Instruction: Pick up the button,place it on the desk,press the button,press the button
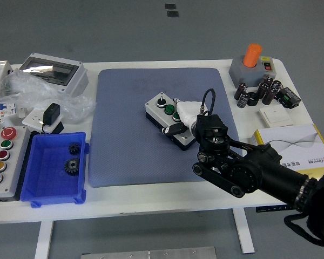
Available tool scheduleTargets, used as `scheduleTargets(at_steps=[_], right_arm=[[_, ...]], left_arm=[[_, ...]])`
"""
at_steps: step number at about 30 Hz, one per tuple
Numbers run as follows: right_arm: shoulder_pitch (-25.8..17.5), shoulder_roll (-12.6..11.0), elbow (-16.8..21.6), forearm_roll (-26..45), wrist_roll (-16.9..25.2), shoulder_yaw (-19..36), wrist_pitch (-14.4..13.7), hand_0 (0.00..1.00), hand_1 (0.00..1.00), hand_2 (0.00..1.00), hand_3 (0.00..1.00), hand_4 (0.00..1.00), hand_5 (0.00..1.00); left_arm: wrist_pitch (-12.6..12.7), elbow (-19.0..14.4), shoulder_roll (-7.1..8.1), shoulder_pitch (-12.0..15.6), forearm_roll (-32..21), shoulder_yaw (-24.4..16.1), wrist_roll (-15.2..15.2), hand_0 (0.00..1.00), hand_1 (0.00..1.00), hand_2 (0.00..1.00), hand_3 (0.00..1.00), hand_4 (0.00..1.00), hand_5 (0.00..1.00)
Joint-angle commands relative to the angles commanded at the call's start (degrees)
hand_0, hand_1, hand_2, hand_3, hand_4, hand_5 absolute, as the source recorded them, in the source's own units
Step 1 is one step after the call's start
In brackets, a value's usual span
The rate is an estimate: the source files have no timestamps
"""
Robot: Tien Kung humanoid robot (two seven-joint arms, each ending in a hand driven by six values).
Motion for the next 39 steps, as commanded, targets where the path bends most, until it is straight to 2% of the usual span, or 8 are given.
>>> scheduleTargets(at_steps=[1, 2, 13, 15, 25, 26, 35, 39], right_arm=[[0.01, -0.04, 0.07, -0.05, 0.00, -0.05, -0.01, 0.183, 0.499, 0.501, 0.710, 0.560, 0.108], [0.03, -0.09, 0.16, -0.11, 0.00, -0.10, -0.02, 0.188, 0.455, 0.423, 0.547, 0.554, 0.002], [1.87, -4.54, 6.60, 0.06, 0.00, -3.69, -2.13, 0.184, 0.431, 0.380, 0.440, 0.472, 0.002], [2.93, -6.38, 8.39, -0.34, 0.02, -5.47, -3.21, 0.178, 0.416, 0.387, 0.421, 0.337, 0.002], [7.50, -14.50, 11.97, -4.34, 10.32, -16.00, -17.15, 0.181, 0.415, 0.417, 0.467, 0.320, 0.002], [7.78, -14.75, 11.69, -4.72, 11.51, -16.73, -18.61, 0.231, 0.431, 0.443, 0.460, 0.226, 0.002], [8.87, -14.58, 7.02, -2.65, 24.19, -23.24, -31.07, 0.270, 0.435, 0.451, 0.454, 0.159, 0.002], [8.47, -14.61, 6.80, -0.68, 28.76, -24.00, -33.41, 0.361, 0.452, 0.455, 0.428, 0.070, 0.002]], left_arm=[[0.00, 0.00, 0.00, 0.01, 0.01, -0.01, -0.03, 0.690, 0.681, 0.683, 0.841, 0.736, 0.326], [0.01, 0.00, -0.01, 0.02, 0.01, -0.01, -0.06, 0.690, 0.681, 0.684, 0.842, 0.745, 0.335], [0.48, 0.00, 0.17, 0.14, -0.32, 0.23, -0.77, 0.691, 0.681, 0.684, 0.841, 0.743, 0.336], [0.47, 0.00, 0.16, 0.08, -0.27, 0.24, -0.85, 0.691, 0.682, 0.684, 0.842, 0.740, 0.340], [0.46, 0.00, 0.20, -0.08, -0.22, 0.60, -0.96, 0.691, 0.682, 0.684, 0.842, 0.741, 0.350], [0.46, 0.00, 0.18, -0.09, -0.18, 0.62, -0.94, 0.690, 0.682, 0.684, 0.840, 0.741, 0.348], [0.45, 0.00, 0.15, -0.58, 0.09, 0.98, -0.97, 0.690, 0.682, 0.683, 0.840, 0.741, 0.354], [0.46, 0.00, 0.15, -0.56, 0.02, 1.20, -0.86, 0.690, 0.681, 0.682, 0.840, 0.738, 0.369]])
